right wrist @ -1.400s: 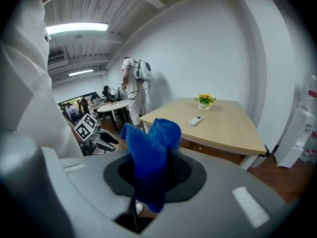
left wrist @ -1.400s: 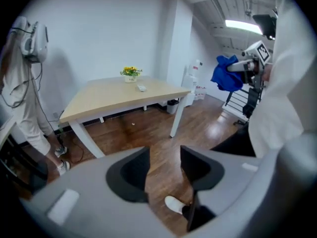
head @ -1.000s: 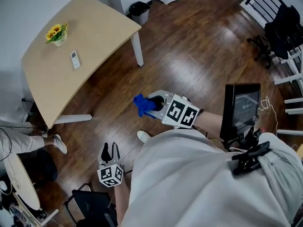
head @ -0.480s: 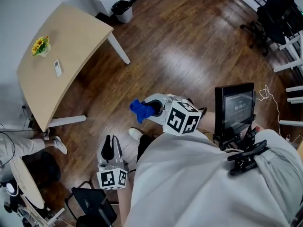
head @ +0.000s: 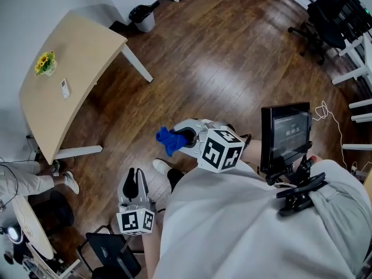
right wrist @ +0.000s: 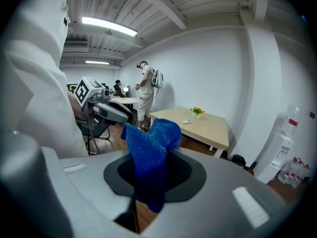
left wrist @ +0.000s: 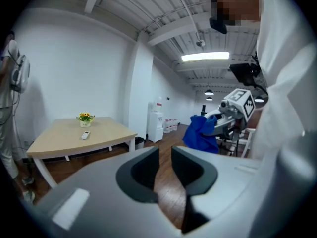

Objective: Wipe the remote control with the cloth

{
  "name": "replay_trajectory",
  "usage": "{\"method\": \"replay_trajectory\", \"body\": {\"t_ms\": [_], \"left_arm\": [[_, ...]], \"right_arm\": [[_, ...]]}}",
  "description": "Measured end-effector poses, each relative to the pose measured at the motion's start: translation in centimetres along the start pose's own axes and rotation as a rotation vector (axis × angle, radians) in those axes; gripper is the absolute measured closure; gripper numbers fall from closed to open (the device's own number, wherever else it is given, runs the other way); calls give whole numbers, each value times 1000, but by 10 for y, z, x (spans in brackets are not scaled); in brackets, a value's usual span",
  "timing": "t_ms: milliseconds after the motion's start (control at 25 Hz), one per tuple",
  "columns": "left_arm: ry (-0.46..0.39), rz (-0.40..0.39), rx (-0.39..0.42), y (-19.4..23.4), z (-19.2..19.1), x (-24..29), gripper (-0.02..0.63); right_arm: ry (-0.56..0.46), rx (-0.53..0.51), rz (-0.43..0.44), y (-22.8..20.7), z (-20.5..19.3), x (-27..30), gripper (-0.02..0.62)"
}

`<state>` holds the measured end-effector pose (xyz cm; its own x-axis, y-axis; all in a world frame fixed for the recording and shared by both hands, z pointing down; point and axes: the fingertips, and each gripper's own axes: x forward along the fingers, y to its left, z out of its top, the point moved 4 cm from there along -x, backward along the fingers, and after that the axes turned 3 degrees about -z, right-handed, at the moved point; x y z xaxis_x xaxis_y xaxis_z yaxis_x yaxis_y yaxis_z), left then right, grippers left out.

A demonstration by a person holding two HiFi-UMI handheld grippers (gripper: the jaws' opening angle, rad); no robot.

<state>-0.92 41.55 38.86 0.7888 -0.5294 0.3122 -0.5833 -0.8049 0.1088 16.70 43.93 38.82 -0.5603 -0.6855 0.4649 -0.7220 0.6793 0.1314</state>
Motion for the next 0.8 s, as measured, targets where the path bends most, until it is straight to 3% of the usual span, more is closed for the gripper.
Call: {"method": "replay_trajectory", "body": {"t_ms": [800], "left_arm": [[25,7,12,-5,-4,-8,508]], "right_arm": [[5,-27,-8,6,-4,-6,517]]}}
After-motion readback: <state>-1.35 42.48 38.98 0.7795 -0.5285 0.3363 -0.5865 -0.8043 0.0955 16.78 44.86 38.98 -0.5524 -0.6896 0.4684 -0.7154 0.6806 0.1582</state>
